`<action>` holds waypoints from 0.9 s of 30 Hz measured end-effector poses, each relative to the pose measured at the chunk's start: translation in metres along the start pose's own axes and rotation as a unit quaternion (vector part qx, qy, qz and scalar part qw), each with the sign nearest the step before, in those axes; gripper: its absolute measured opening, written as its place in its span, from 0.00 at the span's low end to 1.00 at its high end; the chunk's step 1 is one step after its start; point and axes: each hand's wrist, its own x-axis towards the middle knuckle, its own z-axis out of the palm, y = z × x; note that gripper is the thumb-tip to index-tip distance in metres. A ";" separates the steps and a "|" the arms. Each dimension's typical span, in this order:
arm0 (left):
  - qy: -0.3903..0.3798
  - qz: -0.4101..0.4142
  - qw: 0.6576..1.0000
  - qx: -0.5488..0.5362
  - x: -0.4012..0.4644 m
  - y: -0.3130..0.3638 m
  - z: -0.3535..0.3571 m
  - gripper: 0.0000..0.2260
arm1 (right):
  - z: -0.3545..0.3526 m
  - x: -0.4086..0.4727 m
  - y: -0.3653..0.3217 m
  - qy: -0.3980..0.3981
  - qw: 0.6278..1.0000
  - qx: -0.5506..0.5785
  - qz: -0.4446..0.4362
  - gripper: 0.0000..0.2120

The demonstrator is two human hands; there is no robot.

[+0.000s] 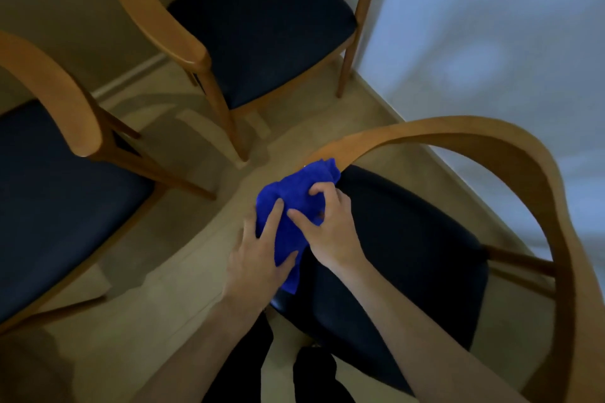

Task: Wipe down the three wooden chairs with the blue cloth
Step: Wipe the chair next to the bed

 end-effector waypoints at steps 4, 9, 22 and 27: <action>-0.007 0.051 0.998 0.030 0.033 0.003 -0.010 0.39 | -0.003 0.024 0.000 0.042 0.998 0.045 0.010 0.16; -0.008 0.115 0.990 0.078 0.092 0.043 -0.017 0.39 | -0.040 0.070 0.000 0.108 0.989 0.084 0.054 0.17; -0.032 0.274 0.957 0.085 0.179 0.197 0.035 0.39 | -0.190 0.125 0.049 0.237 0.963 0.001 0.132 0.16; -0.063 0.309 0.949 0.023 0.189 0.221 0.047 0.38 | -0.215 0.128 0.056 0.261 0.950 -0.063 0.158 0.19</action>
